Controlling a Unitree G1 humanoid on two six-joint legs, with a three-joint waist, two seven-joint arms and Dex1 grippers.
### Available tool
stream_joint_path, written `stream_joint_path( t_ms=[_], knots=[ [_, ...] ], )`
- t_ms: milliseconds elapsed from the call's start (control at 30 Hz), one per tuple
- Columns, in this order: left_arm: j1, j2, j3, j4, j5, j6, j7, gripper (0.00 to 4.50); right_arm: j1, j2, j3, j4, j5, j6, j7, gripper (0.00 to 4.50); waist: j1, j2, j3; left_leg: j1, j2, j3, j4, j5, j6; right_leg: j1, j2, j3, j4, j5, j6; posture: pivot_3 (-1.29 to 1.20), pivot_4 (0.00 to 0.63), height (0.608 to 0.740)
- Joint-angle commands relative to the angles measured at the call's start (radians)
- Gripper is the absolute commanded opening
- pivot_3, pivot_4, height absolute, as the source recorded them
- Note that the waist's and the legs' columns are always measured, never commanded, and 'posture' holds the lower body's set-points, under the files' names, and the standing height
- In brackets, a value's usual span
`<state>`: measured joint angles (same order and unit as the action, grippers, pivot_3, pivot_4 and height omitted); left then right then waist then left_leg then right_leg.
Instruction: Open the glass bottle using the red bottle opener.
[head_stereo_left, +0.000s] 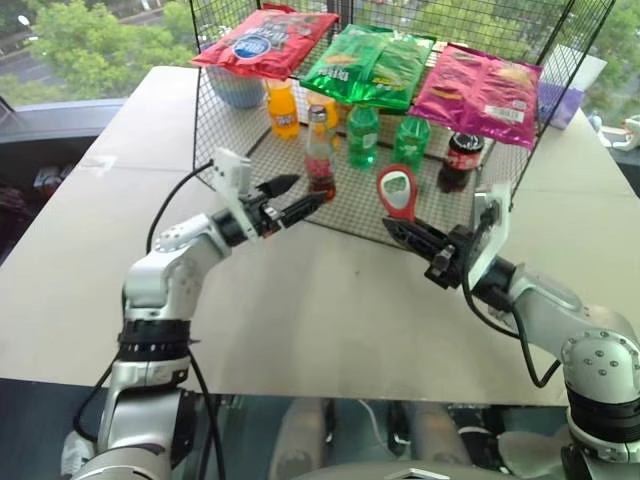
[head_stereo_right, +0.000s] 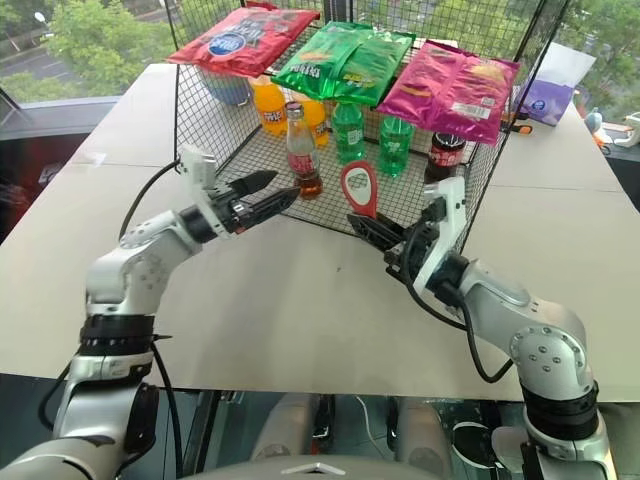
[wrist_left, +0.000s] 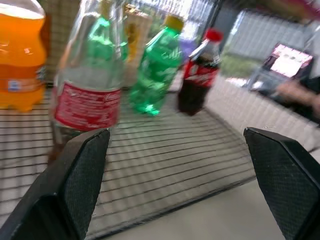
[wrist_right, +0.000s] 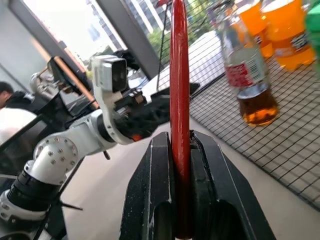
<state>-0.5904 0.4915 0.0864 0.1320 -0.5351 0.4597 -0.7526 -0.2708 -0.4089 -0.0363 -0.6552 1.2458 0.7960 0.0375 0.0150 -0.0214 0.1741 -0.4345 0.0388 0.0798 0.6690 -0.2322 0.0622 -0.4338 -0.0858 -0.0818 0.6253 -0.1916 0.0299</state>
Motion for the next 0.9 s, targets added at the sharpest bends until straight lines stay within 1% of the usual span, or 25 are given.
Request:
stream_joint_path(
  t_ms=[33, 100, 367, 633, 733, 767, 800, 900],
  knots=[
    [-0.064, -0.002, -0.013, 0.081, 0.09, -0.092, 0.021, 4.42, 0.004, 0.003, -0.025, -0.065, 0.004, -0.034, -0.028, 0.0, 0.0, 0.0, 0.0, 0.0, 0.0, 0.0, 0.0, 0.0, 0.0, 0.0, 0.0, 0.0, 0.0, 0.0, 0.0, 0.0, 0.15, 0.74],
    [-0.096, -0.008, -0.021, 0.144, 0.133, -0.133, 0.029, 4.42, 0.014, -0.003, -0.024, -0.081, 0.0, -0.038, -0.041, 0.0, -0.003, 0.0, 0.0, 0.0, 0.0, 0.0, 0.0, 0.0, 0.0, 0.0, 0.001, 0.0, 0.0, 0.0, 0.0, 0.0, 0.15, 0.74],
    [-0.234, -0.062, -0.022, 0.357, 0.213, -0.222, 0.017, 4.42, 0.047, -0.008, -0.02, -0.119, -0.016, -0.055, -0.073, 0.0, 0.001, 0.0, 0.0, -0.001, 0.0, 0.0, 0.0, 0.0, 0.0, 0.0, 0.001, -0.001, 0.0, 0.001, 0.007, 0.0, 0.15, 0.74],
    [-0.401, -0.111, -0.029, 0.665, 0.303, -0.353, 0.011, 4.42, 0.067, -0.014, -0.011, -0.152, -0.027, -0.064, -0.102, 0.0, -0.001, -0.001, 0.0, -0.001, 0.0, 0.0, 0.0, 0.0, 0.001, 0.0, 0.001, -0.001, 0.0, 0.001, 0.007, 0.0, 0.15, 0.74],
    [-0.455, -0.124, -0.021, 0.772, 0.321, -0.411, 0.002, 3.68, 0.081, -0.018, -0.017, -0.169, -0.026, -0.068, -0.119, 0.0, -0.001, -0.001, 0.0, -0.002, 0.0, 0.0, 0.0, 0.0, 0.001, -0.001, 0.001, -0.001, 0.0, 0.001, 0.007, 0.0, 0.15, 0.74],
    [-0.466, -0.127, -0.019, 0.797, 0.325, -0.429, -0.005, 3.11, 0.086, -0.019, -0.017, -0.175, -0.026, -0.069, -0.125, 0.0, -0.001, -0.001, 0.0, -0.002, 0.0, 0.0, 0.0, 0.0, 0.001, -0.001, 0.001, -0.001, 0.0, 0.001, 0.007, 0.0, 0.15, 0.74],
    [-0.474, -0.129, -0.017, 0.815, 0.329, -0.444, -0.011, 2.66, 0.089, -0.019, -0.016, -0.178, -0.026, -0.071, -0.129, 0.0, -0.001, -0.001, 0.0, -0.002, 0.0, 0.0, 0.0, 0.0, 0.001, -0.001, 0.001, -0.001, 0.0, 0.001, 0.007, 0.0, 0.15, 0.74],
    [-0.483, -0.131, -0.007, 0.84, 0.321, -0.475, -0.069, 2.59, 0.099, -0.022, -0.015, -0.189, -0.029, -0.076, -0.138, 0.0, -0.001, -0.001, 0.0, -0.002, 0.0, 0.0, 0.0, 0.0, 0.001, -0.001, 0.001, -0.001, 0.0, 0.001, 0.007, 0.0, 0.15, 0.74]
  ],
)
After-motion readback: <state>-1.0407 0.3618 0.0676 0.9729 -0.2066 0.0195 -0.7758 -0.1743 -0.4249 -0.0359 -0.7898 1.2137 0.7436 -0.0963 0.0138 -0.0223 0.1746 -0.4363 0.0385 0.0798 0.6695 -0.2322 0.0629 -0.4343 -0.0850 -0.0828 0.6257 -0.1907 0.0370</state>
